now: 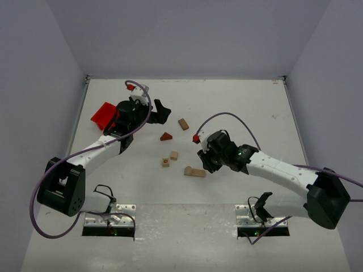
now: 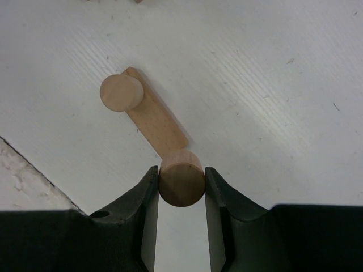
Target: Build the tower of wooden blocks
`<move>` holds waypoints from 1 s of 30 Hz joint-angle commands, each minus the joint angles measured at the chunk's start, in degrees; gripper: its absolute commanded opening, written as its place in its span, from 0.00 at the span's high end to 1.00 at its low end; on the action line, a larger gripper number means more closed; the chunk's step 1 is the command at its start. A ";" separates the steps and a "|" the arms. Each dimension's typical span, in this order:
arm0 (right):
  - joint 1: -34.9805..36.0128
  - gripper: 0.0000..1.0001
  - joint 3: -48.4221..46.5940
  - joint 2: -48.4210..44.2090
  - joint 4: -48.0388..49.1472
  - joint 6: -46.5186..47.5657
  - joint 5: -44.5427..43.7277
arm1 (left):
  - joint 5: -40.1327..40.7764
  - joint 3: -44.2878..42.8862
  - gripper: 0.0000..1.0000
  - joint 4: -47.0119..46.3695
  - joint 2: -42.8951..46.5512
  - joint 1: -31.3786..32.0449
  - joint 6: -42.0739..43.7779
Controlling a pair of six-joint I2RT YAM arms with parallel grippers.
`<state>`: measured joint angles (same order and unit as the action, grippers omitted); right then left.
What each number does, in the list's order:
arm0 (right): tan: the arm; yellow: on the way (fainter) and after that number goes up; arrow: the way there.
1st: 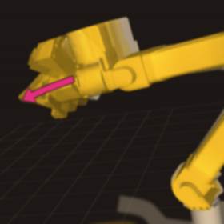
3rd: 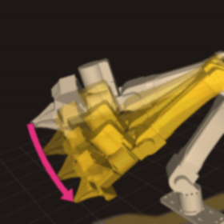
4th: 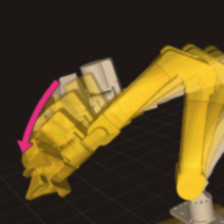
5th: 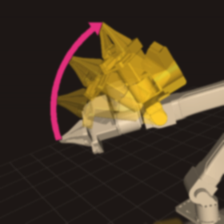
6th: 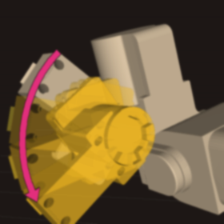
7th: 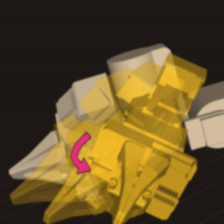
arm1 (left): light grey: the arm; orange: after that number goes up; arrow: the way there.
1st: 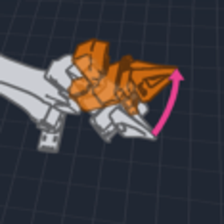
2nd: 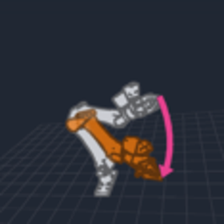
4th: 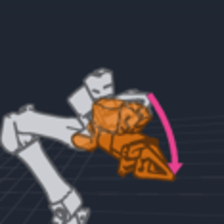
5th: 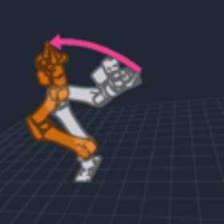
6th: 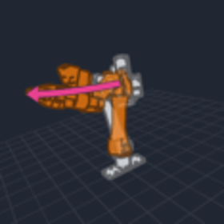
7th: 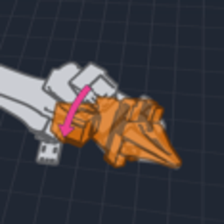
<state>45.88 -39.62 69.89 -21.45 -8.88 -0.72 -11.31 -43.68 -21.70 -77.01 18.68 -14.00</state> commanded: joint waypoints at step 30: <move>5.10 0.81 -1.17 10.07 5.36 11.53 0.40 | 6.61 2.43 0.00 -1.06 1.72 -2.68 -7.56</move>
<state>50.76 -39.92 78.85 -15.49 3.54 -0.94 -4.84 -41.23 -20.75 -76.69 16.78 -21.15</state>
